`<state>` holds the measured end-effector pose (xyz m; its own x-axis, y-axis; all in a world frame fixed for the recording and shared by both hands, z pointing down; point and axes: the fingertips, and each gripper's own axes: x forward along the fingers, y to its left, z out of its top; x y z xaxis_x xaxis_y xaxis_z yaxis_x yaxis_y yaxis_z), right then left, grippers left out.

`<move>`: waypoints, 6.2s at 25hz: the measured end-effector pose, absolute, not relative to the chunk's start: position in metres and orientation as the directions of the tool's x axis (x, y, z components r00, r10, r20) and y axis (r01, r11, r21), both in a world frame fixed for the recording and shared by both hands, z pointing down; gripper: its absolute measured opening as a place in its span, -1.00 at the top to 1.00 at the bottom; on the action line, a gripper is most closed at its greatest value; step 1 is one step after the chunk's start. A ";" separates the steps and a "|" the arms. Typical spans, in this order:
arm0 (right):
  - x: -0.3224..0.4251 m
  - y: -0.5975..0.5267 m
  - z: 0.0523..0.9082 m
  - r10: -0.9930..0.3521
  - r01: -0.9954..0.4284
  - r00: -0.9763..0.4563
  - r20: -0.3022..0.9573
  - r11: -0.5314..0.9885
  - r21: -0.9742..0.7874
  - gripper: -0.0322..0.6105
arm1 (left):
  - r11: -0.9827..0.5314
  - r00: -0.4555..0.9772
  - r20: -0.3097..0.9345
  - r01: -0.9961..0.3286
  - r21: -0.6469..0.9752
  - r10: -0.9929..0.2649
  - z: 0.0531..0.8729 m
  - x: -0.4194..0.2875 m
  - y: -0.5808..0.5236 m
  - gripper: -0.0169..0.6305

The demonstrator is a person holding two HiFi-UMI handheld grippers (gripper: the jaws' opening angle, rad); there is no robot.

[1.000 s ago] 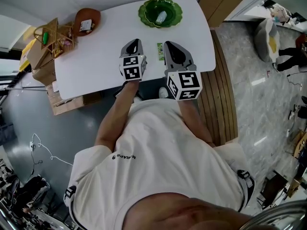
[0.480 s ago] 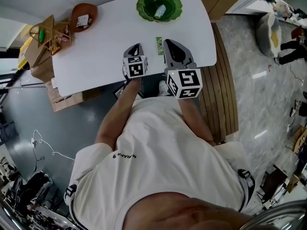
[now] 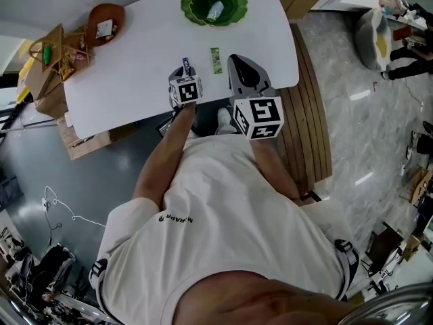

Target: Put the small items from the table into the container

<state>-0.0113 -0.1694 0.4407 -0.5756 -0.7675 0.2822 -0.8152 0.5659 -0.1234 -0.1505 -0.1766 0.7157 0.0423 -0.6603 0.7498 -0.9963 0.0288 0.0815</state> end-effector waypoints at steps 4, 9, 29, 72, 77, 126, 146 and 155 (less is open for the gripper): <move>-0.008 -0.172 0.446 -0.764 -0.817 -0.572 0.297 0.563 -0.125 0.89 | 0.047 0.030 0.775 -0.996 0.077 -0.631 0.735 -0.149 -0.175 0.58; -0.007 -0.175 0.454 -0.758 -0.816 -0.572 0.314 0.563 -0.129 0.89 | 0.115 -0.021 0.812 -0.992 0.057 -0.583 0.759 -0.158 -0.170 0.58; -0.005 -0.180 0.461 -0.753 -0.818 -0.567 0.334 0.562 -0.122 0.89 | 0.098 -0.021 0.854 -0.995 0.035 -0.519 0.790 -0.151 -0.163 0.64; -0.010 -0.164 0.428 -0.785 -0.820 -0.571 0.240 0.560 -0.120 0.89 | -0.091 0.073 0.621 -0.996 0.004 -0.780 0.635 -0.145 -0.195 0.71; -0.011 -0.160 0.424 -0.787 -0.820 -0.571 0.234 0.559 -0.120 0.89 | -0.111 0.087 0.575 -0.994 -0.007 -0.813 0.610 -0.141 -0.204 0.71; 0.018 -0.176 0.416 -0.831 -0.857 -0.515 0.212 0.503 -0.111 0.89 | -0.328 0.193 0.586 -0.935 -0.134 -0.787 0.589 -0.110 -0.325 0.71; 0.014 -0.174 0.415 -0.828 -0.853 -0.522 0.208 0.509 -0.116 0.89 | -0.333 0.205 0.526 -0.929 -0.161 -0.825 0.572 -0.108 -0.304 0.50; 0.007 -0.169 0.415 -0.820 -0.845 -0.534 0.207 0.521 -0.118 0.89 | -0.264 0.193 0.408 -0.956 -0.125 -0.892 0.534 -0.107 -0.274 0.93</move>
<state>0.0073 -0.1691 0.4152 -0.5340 -0.8199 0.2065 -0.8454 0.5209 -0.1181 -0.1070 -0.2738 0.5344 0.1930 -0.8923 0.4082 -0.9564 -0.2641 -0.1250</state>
